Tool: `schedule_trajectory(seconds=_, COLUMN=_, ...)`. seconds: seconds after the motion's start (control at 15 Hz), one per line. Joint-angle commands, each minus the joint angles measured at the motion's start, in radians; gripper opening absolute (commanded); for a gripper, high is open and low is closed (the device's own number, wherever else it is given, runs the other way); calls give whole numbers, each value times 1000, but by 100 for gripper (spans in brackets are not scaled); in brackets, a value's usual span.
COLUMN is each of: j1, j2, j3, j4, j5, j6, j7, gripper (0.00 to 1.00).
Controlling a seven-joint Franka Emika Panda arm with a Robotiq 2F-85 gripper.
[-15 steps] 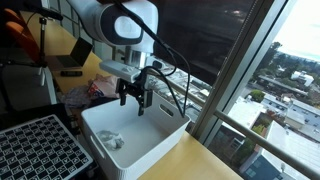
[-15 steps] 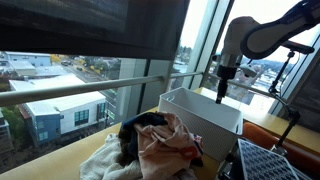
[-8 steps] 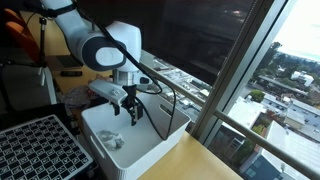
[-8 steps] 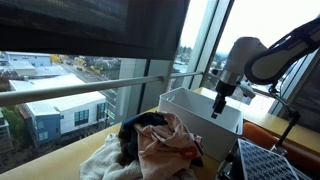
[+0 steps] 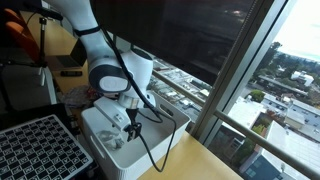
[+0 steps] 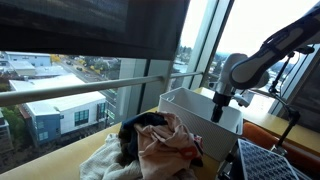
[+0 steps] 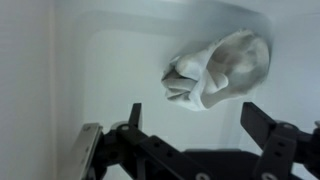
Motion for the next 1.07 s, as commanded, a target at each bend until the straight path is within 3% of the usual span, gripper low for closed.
schedule_trajectory(seconds=0.0, j1=-53, j2=76, j3=53, j4=89, j5=70, j6=-70, j7=-61, gripper=100)
schedule_trajectory(seconds=0.47, j1=-44, j2=169, j3=48, j4=163, j5=25, j6=-119, j7=-31, gripper=100)
schedule_trajectory(seconds=0.53, j1=-41, j2=178, j3=46, j4=168, j5=18, j6=-120, j7=-26, gripper=96)
schedule_trajectory(seconds=0.6, j1=-38, j2=188, j3=44, j4=175, j5=11, j6=-123, j7=-22, gripper=74)
schedule_trajectory(seconds=0.73, j1=-33, j2=201, j3=40, j4=186, j5=0, j6=-131, j7=-16, gripper=69)
schedule_trajectory(seconds=1.0, j1=-21, j2=216, j3=31, j4=210, j5=-31, j6=-162, j7=7, gripper=37)
